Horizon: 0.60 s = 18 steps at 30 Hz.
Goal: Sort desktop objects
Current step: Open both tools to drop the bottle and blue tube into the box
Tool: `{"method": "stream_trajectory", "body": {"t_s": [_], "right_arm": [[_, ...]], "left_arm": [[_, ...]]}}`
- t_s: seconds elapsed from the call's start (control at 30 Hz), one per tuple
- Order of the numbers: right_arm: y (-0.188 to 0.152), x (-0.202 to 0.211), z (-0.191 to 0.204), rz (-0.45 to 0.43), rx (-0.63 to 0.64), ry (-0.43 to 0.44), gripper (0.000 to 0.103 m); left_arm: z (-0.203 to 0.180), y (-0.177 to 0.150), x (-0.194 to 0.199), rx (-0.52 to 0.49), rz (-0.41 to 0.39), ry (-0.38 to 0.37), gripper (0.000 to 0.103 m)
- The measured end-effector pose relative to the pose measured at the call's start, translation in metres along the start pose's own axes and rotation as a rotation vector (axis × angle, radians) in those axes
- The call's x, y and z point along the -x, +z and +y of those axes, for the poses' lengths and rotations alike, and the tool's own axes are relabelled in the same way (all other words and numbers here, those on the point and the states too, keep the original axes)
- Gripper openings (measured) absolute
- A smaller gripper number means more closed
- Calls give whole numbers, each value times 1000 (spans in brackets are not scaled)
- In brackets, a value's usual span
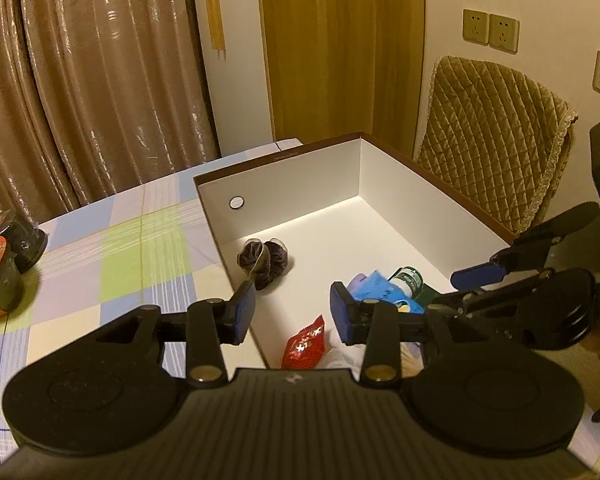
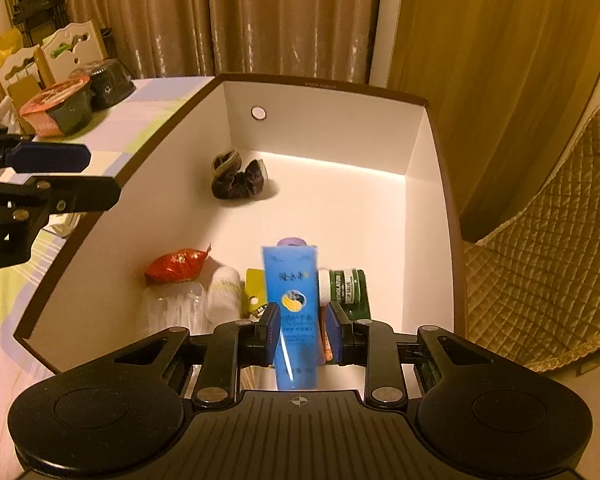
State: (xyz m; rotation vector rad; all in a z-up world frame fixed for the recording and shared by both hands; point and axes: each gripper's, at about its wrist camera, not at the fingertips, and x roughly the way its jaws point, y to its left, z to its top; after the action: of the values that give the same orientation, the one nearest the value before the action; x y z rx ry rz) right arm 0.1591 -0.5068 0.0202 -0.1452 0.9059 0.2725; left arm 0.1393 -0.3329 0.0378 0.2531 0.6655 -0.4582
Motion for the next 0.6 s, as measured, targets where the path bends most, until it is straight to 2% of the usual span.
{"method": "stream_trajectory", "body": {"t_s": [0.4,0.6], "right_arm": [[2,35,25,-81,-32,10,28],[-5,64,51,-150,-53,10,28]], "left_arm": [[19,-19,30,43,-15,17,36],[39,-40,55,74,-20,23,40]]}}
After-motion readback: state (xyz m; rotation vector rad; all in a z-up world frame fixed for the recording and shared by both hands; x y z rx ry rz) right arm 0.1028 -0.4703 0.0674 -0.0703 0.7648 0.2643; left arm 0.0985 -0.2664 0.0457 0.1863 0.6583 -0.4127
